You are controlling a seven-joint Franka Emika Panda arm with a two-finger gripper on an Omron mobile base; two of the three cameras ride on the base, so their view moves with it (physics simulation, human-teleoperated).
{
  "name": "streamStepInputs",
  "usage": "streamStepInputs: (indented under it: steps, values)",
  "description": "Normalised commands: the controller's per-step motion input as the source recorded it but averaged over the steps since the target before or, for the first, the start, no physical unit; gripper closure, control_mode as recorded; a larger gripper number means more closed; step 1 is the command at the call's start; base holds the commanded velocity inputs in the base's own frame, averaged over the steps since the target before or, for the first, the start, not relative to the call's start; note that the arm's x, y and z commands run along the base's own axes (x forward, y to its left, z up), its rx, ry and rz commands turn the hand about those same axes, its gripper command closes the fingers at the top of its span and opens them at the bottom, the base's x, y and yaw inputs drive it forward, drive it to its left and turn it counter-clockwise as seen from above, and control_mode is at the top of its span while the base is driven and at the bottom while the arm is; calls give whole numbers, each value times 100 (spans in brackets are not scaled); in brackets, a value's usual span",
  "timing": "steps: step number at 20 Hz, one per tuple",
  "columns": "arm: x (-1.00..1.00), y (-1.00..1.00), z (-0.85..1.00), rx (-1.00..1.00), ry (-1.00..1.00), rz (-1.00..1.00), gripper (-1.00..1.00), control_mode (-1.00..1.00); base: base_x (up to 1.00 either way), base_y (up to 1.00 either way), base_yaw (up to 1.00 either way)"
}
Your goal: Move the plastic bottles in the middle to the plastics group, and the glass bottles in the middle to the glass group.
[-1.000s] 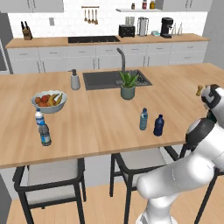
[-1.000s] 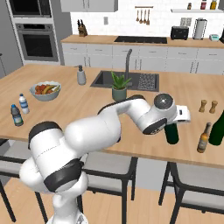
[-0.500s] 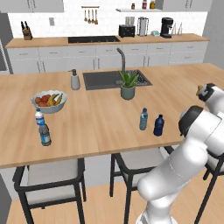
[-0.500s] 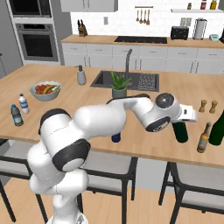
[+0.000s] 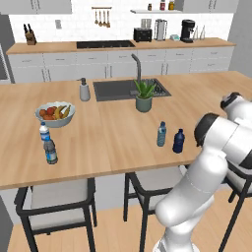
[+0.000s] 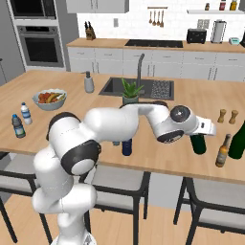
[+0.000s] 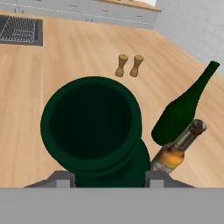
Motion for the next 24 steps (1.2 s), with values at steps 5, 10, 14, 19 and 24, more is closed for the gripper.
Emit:
streamStepInputs:
  steps: [5, 10, 14, 19, 24]
  values:
    - [0, -13, -33, 3, -3, -3, 100, -100, 0, 0, 0]
    - [1, -22, -17, 4, 0, -1, 100, -100, 0, 0, 0]
    - [0, -28, -2, 9, 0, -1, 100, -100, 0, 0, 0]
    - [1, -26, -2, 13, 1, 0, 100, -100, 0, 0, 0]
    - [9, -1, -6, 2, 4, 0, 100, -100, 0, 0, 0]
